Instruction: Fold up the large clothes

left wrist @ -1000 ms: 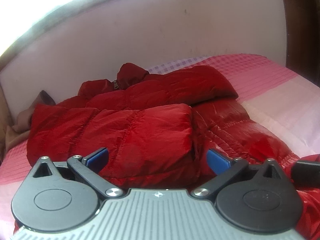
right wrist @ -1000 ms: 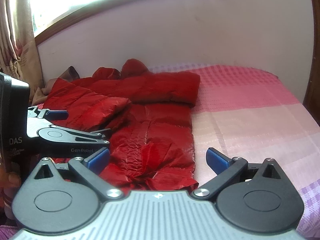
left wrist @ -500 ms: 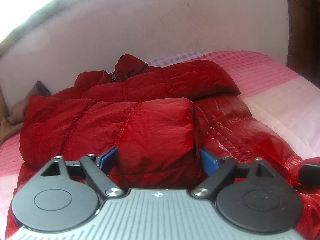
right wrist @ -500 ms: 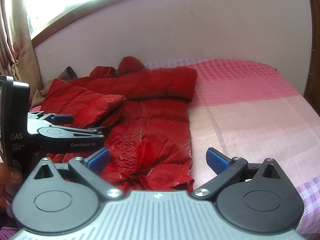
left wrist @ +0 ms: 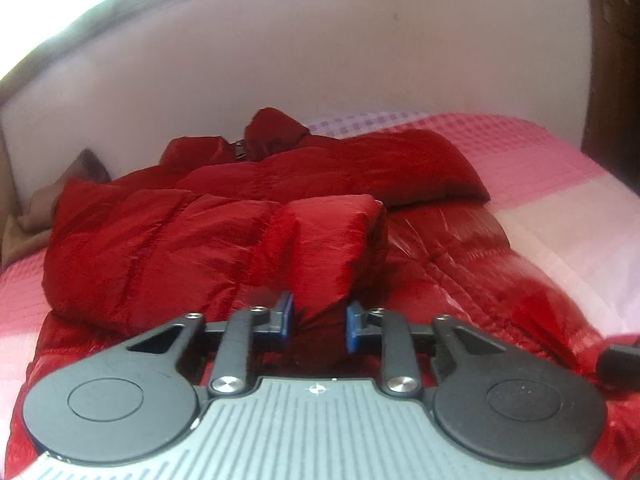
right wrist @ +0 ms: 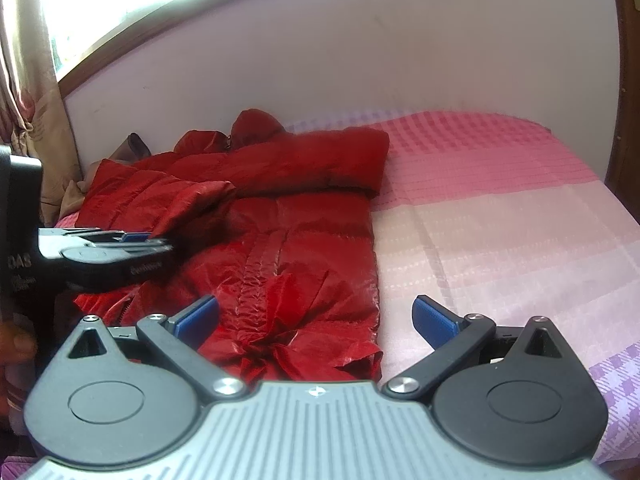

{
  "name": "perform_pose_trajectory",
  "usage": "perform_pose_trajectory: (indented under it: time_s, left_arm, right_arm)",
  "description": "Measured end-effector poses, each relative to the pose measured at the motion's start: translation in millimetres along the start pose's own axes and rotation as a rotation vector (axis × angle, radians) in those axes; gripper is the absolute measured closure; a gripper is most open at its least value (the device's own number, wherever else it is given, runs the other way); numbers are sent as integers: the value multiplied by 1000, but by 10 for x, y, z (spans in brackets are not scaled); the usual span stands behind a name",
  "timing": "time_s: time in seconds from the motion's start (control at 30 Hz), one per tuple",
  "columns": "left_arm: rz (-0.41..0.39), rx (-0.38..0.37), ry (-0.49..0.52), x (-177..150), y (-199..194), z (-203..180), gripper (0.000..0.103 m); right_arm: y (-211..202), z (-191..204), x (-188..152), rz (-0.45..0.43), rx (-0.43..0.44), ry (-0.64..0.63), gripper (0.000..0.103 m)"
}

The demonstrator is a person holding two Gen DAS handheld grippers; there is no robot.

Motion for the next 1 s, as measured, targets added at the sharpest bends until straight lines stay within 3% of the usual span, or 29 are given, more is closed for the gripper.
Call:
perform_pose_trajectory:
  time_s: [0.53, 0.73, 1.0]
  left_arm:
    - [-50, 234, -142, 162, -647, 1194, 80]
    - [-27, 363, -200, -3, -831, 1867, 84]
    - [63, 555, -346, -526, -1133, 3017, 87]
  right_arm:
    - [-146, 390, 13, -17, 4, -93, 0]
    - [-185, 572, 49, -21, 10, -119, 0]
    - [-134, 800, -18, 8, 16, -161, 0]
Point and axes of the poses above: each gripper's, at about its wrist camera, not at the fingertips, and y roughly the way its jaws point, z to its left, x to its top, the point moved 7 cm from there along y, roughly the way its jaws point, and after that the axes turned 15 degrees about y, right-handed, at the moved point
